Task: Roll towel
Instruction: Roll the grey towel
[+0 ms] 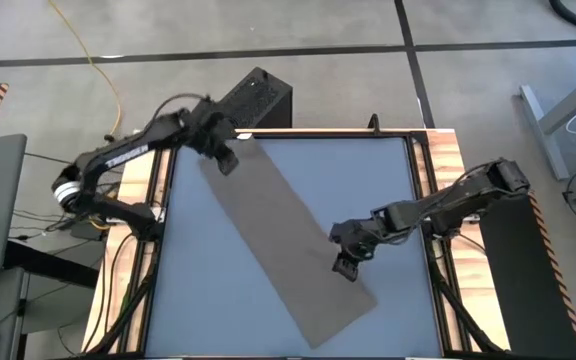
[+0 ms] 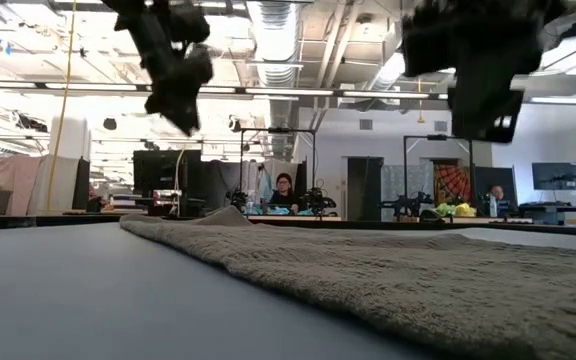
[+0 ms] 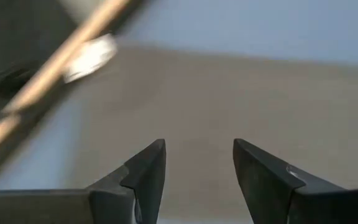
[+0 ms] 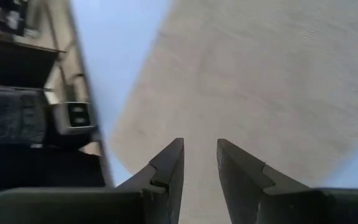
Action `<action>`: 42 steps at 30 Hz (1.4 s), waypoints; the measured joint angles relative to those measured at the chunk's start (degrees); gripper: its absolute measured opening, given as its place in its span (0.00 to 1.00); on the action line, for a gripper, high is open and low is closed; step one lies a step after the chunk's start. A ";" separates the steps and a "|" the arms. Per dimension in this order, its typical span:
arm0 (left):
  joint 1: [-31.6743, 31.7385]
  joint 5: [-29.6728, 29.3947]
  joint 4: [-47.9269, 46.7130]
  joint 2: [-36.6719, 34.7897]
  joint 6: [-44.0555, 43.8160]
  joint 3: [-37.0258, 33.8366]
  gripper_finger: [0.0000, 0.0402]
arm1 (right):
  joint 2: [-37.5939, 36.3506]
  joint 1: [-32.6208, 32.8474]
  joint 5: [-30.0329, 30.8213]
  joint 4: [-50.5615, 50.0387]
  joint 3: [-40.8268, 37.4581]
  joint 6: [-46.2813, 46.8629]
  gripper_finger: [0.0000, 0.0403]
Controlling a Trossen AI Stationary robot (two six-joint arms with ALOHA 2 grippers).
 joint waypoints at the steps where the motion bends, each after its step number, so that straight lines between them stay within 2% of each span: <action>1: -2.48 2.10 2.15 -1.44 -0.32 -1.68 0.44 | -0.57 0.87 0.53 1.11 -0.01 0.19 0.30; 4: -11.73 4.78 9.54 -5.04 -1.21 -7.26 0.44 | -1.00 4.08 2.97 4.66 0.00 0.16 0.30; 7: -21.95 4.35 17.63 -6.87 -2.50 -13.60 0.44 | -0.01 7.25 5.40 7.76 0.00 -1.78 0.30; 12: -36.13 -4.17 31.76 -5.37 -8.30 -24.41 0.44 | 5.07 12.02 6.04 8.37 0.02 -11.14 0.30; 16: -41.87 -12.21 36.65 -2.48 -14.82 -30.17 0.44 | 8.64 13.86 6.15 9.76 0.02 -11.15 0.30; 21: -43.08 -18.86 36.80 2.32 -23.89 -34.40 0.44 | 12.35 13.82 6.19 10.24 0.02 -8.80 0.30; 25: -42.17 -20.27 37.41 6.59 -29.53 -35.59 0.44 | 14.62 13.39 6.18 10.34 0.00 -8.80 0.30; 30: -41.14 -20.94 35.85 9.79 -32.55 -35.38 0.44 | 16.12 11.83 6.21 10.87 0.00 -8.81 0.30; 42: -33.92 -21.11 23.01 5.15 -32.95 -35.56 0.44 | 16.04 3.37 6.23 16.20 1.40 -20.35 0.30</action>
